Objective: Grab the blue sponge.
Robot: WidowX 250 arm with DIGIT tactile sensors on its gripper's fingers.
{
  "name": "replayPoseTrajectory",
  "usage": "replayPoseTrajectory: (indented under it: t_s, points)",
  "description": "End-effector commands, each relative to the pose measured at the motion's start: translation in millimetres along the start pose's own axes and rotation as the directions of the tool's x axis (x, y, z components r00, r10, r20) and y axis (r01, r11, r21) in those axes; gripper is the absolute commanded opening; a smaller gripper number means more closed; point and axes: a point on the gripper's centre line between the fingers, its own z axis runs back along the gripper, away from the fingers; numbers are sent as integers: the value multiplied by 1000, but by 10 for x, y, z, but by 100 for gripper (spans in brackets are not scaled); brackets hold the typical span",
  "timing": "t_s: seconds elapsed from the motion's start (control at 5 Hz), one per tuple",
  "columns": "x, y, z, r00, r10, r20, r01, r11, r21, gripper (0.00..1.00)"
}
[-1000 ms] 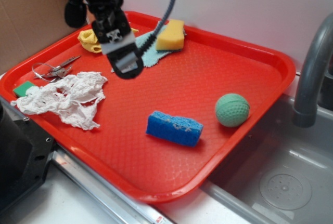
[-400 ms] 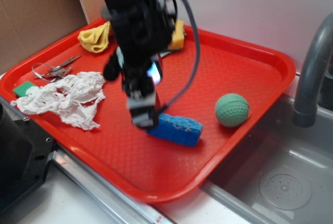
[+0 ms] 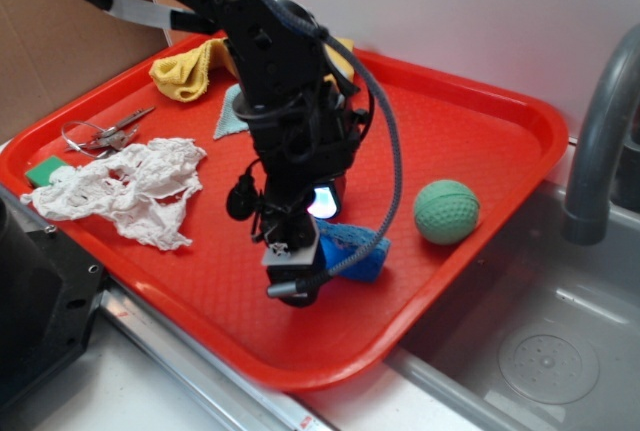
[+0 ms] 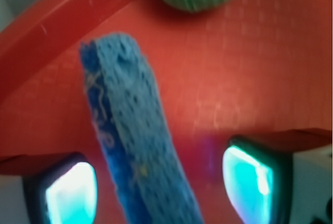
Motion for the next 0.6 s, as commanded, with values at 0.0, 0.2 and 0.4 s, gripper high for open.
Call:
replayPoseTrajectory:
  t_s: [0.0, 0.2, 0.4]
  points:
    - [218, -74, 219, 1000, -6, 13, 6, 999, 38, 0]
    - [177, -36, 279, 1000, 22, 15, -22, 999, 46, 0]
    - [175, -29, 221, 999, 34, -13, -33, 999, 18, 0]
